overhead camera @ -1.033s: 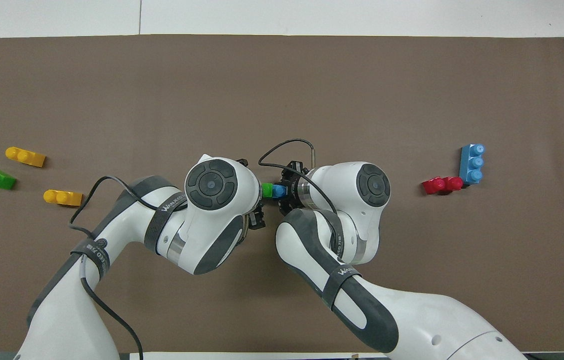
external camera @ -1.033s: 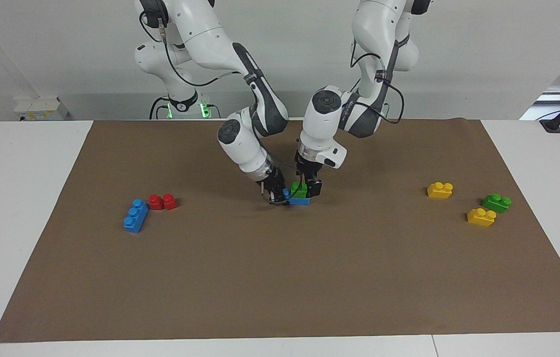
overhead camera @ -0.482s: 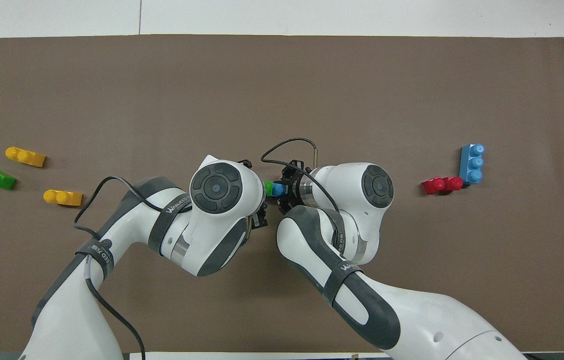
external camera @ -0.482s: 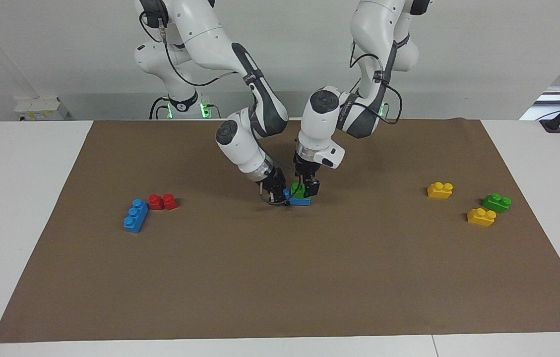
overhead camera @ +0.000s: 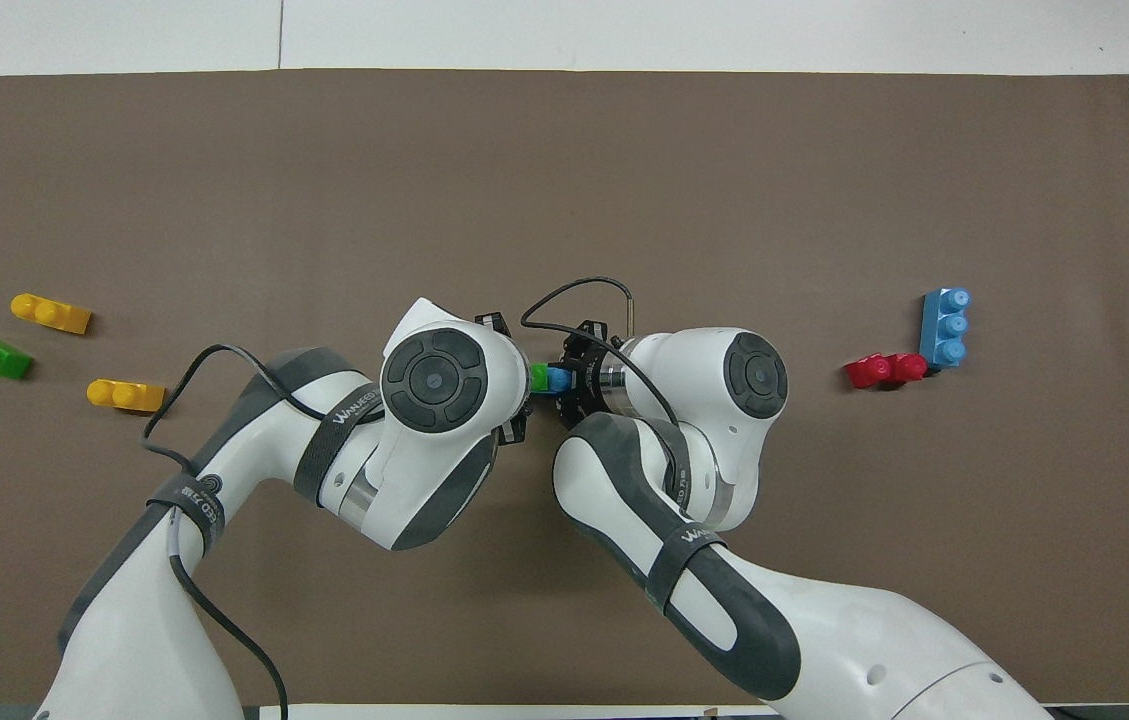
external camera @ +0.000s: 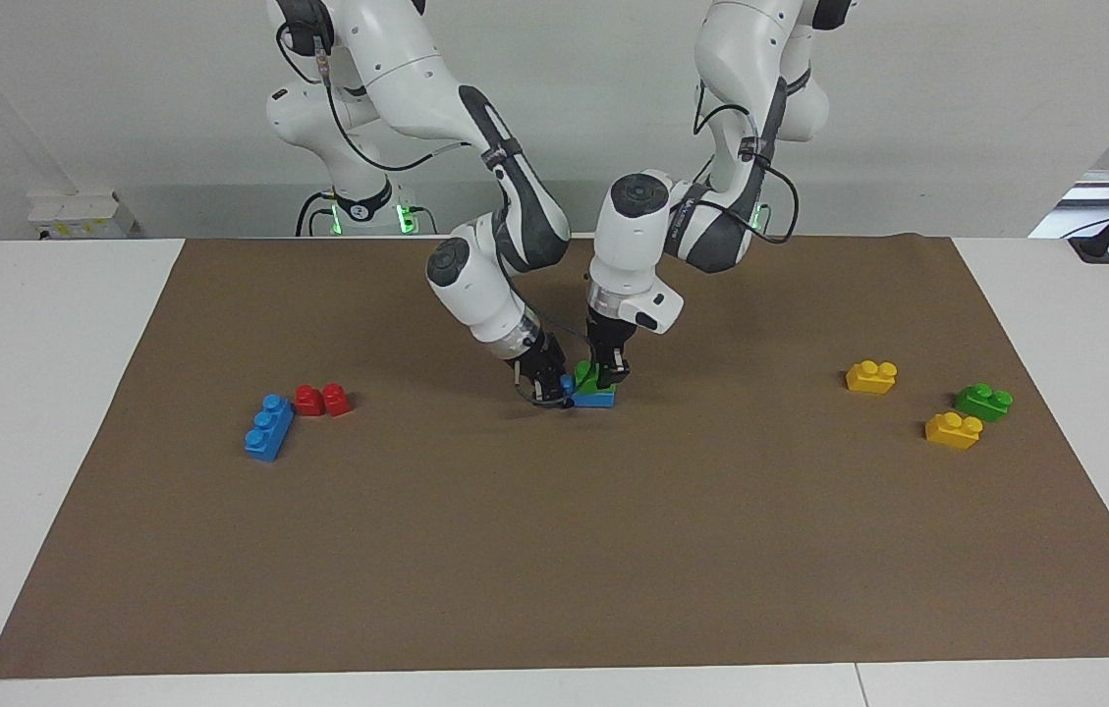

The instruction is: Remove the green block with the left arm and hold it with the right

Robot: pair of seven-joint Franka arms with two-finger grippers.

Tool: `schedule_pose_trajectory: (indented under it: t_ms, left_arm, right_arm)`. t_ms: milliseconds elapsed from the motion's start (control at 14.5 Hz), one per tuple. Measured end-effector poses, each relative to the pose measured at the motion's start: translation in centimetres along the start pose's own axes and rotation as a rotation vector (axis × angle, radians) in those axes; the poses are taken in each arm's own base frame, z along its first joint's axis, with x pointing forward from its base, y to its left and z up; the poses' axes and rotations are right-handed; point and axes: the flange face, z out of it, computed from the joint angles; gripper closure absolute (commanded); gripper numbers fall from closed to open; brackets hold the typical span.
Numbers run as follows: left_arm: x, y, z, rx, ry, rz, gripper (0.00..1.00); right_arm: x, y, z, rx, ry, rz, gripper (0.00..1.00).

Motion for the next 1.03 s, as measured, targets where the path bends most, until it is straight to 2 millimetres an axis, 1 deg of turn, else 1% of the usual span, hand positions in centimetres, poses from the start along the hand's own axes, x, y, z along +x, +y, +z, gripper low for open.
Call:
schedule_pose_trajectory:
  t_ms: [413,551,757,1033]
  left_arm:
    - [0.0,0.0,-0.1,0.000,0.000,0.037,1.00]
    - [0.0,0.1,-0.5,0.001,0.003,0.046,1.00]
    - [0.3,0.2,-2.7,0.006,0.015,0.057,1.00]
    - [1.8,0.9,-5.7,-0.009,0.020,0.045,1.00]
  right_arm:
    - [0.0,0.0,0.0,0.000,0.000,-0.001,1.00]
    - [0.0,0.0,0.0,0.001,0.000,-0.001,1.00]
    - [0.0,0.0,0.0,0.002,-0.001,0.001,1.00]
    - [0.2,-0.2,-0.1,0.004,-0.001,0.004,1.00]
